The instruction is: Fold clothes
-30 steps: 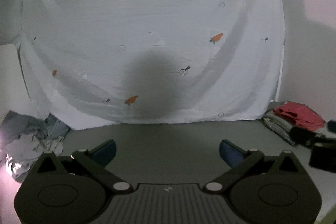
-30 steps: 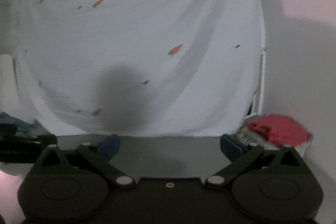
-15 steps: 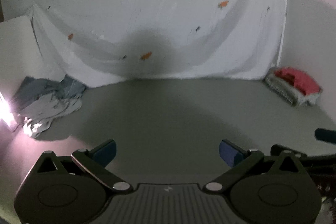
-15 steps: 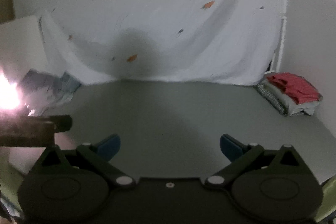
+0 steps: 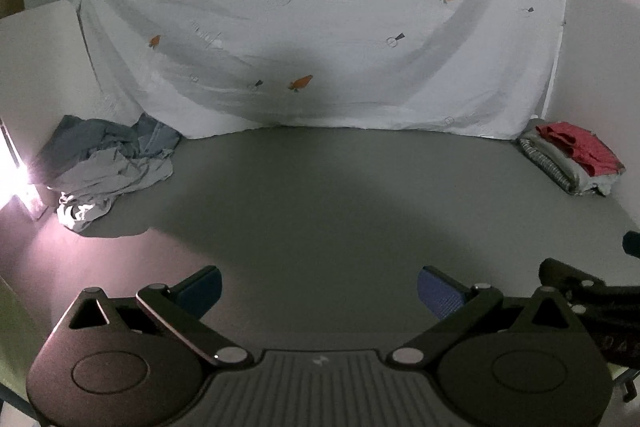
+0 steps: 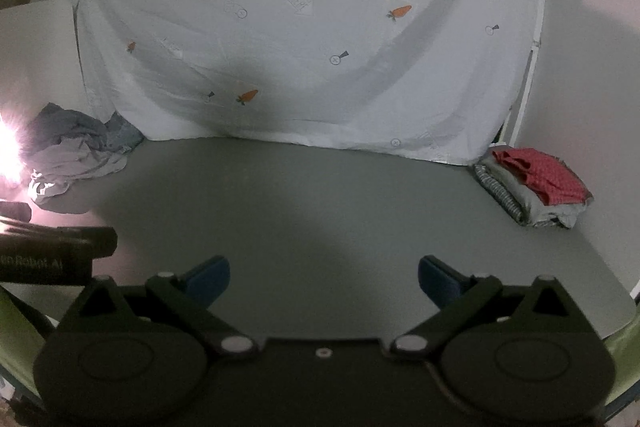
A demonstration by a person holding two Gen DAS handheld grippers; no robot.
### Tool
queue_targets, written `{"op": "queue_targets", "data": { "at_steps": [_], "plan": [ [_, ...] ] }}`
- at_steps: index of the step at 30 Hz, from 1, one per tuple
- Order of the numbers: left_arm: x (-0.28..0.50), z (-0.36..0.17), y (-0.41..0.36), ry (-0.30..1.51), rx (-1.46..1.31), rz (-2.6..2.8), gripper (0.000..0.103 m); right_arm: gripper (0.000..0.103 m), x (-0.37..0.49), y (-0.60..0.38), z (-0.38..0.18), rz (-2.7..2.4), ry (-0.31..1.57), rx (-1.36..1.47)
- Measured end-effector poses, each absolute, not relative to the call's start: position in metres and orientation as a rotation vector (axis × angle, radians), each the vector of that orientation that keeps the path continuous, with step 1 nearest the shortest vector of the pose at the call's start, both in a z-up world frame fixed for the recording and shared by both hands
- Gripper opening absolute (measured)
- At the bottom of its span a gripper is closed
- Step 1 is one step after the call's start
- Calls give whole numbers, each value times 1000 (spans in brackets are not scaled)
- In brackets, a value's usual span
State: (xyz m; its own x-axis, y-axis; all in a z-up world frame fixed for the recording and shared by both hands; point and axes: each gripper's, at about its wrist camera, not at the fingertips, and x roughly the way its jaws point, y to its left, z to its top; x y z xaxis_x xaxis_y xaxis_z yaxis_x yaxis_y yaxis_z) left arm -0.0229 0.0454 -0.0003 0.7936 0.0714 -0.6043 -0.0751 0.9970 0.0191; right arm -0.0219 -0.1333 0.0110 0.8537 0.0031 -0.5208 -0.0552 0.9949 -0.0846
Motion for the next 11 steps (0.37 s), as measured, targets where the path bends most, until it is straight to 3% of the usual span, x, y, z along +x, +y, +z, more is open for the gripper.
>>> {"op": "queue_targets", "data": {
  "at_steps": [11],
  "plan": [
    [-28, 5, 54, 634, -12, 86, 103, 102, -27, -130, 16, 41, 530, -109]
  ]
}}
